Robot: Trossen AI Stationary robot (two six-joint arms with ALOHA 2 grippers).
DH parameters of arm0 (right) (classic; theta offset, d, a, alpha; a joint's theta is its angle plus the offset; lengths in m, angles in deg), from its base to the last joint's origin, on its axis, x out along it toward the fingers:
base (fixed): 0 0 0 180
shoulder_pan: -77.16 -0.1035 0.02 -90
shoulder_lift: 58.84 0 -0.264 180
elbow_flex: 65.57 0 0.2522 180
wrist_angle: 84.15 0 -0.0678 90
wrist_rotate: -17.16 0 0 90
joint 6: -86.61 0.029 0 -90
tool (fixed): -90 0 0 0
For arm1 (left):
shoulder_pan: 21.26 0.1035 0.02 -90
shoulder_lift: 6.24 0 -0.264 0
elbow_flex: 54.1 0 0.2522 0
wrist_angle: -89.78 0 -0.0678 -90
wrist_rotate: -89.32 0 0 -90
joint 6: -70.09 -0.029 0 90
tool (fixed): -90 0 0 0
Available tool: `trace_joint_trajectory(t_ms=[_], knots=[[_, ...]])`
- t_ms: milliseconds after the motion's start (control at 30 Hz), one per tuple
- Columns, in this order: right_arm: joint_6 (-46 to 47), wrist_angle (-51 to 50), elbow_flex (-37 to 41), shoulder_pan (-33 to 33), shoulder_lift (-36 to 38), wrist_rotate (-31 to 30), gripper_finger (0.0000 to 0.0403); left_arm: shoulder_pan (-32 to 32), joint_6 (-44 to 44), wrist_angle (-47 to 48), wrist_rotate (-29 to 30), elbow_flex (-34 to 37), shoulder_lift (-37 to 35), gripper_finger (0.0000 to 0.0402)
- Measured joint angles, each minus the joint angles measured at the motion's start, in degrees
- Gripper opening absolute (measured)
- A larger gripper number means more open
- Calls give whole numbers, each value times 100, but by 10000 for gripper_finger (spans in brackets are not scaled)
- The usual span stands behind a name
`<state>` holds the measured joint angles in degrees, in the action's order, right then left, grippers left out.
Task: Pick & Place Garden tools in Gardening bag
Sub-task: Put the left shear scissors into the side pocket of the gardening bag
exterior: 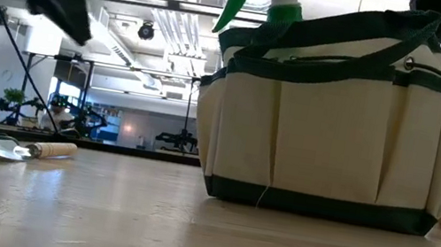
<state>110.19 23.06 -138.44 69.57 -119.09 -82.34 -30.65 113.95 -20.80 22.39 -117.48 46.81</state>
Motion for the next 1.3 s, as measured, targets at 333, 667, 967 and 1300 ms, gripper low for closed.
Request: trace_joint_trajectory(t_ms=[333,667,967,1300], knots=[[43,10,153,2,-66,2,8,-391,1361,722,-419,16,732,167],[41,114,207,2,-59,0,8,-583,1692,733,-858,16,1057,167],[25,156,225,2,-59,-7,8,-607,1859,741,-1222,20,1144,167],[275,54,531,0,-46,229,8,-663,1859,756,-1222,46,1144,167]])
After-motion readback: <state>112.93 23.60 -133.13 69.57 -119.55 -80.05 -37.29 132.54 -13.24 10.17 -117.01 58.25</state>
